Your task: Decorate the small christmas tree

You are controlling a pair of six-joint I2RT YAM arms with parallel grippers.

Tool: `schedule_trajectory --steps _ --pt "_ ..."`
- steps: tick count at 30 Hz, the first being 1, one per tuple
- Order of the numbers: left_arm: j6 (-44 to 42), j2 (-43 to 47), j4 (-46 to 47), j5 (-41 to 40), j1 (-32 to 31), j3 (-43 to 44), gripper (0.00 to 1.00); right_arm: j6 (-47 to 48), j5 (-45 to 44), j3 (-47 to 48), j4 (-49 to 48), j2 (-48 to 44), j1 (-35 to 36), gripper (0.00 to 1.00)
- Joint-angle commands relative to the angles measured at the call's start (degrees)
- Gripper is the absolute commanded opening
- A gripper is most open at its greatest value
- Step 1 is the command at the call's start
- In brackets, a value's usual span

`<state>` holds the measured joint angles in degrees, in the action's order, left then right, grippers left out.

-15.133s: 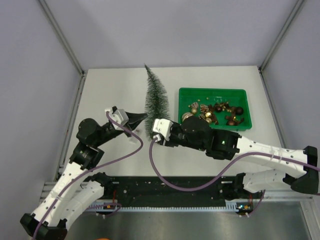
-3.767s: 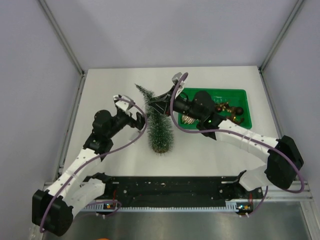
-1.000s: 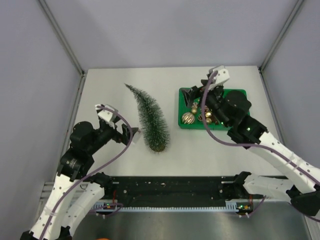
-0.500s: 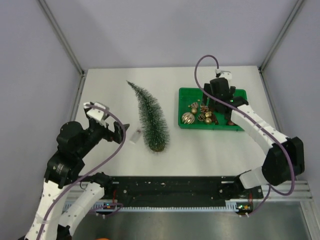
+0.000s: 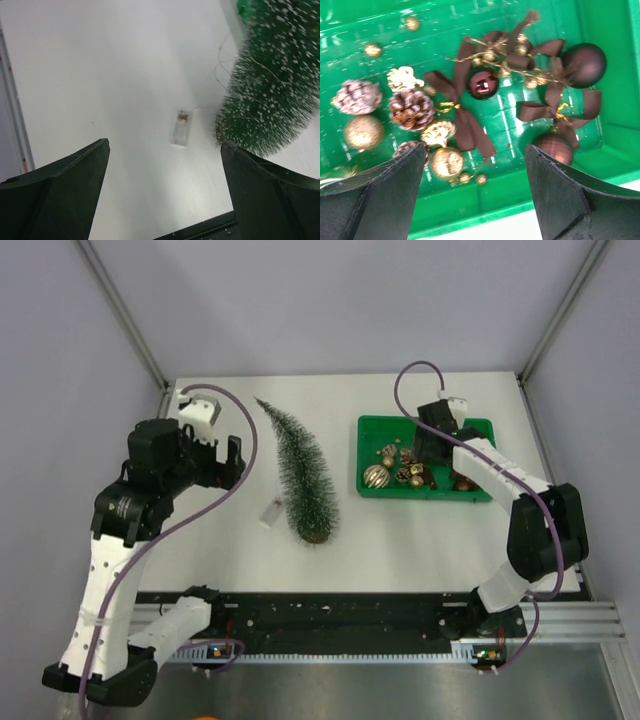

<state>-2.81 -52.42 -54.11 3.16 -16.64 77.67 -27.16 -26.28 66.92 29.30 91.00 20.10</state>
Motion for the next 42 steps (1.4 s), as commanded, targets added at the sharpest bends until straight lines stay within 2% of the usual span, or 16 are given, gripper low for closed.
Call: schedule_trajectory --steps 1,3,7,9,17,24,31,35,38,42 --pt "2.6 -2.8 -0.3 3.8 9.3 7.2 0.99 -2.7 0.0 4.4 2.5 2.0 -3.0 0.80" --pt "5.2 -5.4 -0.2 10.6 18.4 9.9 0.99 -2.9 0.4 4.6 2.8 2.4 -3.0 0.79" --pt "10.4 -12.7 -1.6 29.1 37.1 14.2 0.99 -3.5 0.9 4.1 2.3 2.3 -3.0 0.79" --pt "10.6 -13.5 -1.3 34.5 41.0 12.8 0.99 -3.6 0.9 4.0 2.1 2.6 -3.0 0.79" --pt "8.4 -5.2 9.3 38.6 41.3 -5.5 0.99 -4.0 10.1 4.2 -3.4 6.1 -2.9 0.75" --pt "6.1 -2.4 13.3 43.3 40.7 -14.2 0.99 -3.8 12.2 6.3 -5.3 9.7 -0.6 0.72" --pt "5.4 -1.8 14.3 43.6 37.6 -17.7 0.99 -2.4 11.6 8.3 -6.8 13.1 -0.1 0.70" --pt "5.7 -1.3 15.6 43.2 37.0 -19.1 0.99 -1.0 11.1 10.7 -6.9 15.4 -0.1 0.60" --pt "5.6 -1.2 15.9 42.5 36.9 -19.5 0.99 -0.4 10.6 12.0 -6.4 17.4 -0.2 0.44" --pt "5.4 -1.2 15.9 41.9 36.9 -19.6 0.99 -0.5 11.4 12.6 -5.8 18.9 -0.1 0.42"
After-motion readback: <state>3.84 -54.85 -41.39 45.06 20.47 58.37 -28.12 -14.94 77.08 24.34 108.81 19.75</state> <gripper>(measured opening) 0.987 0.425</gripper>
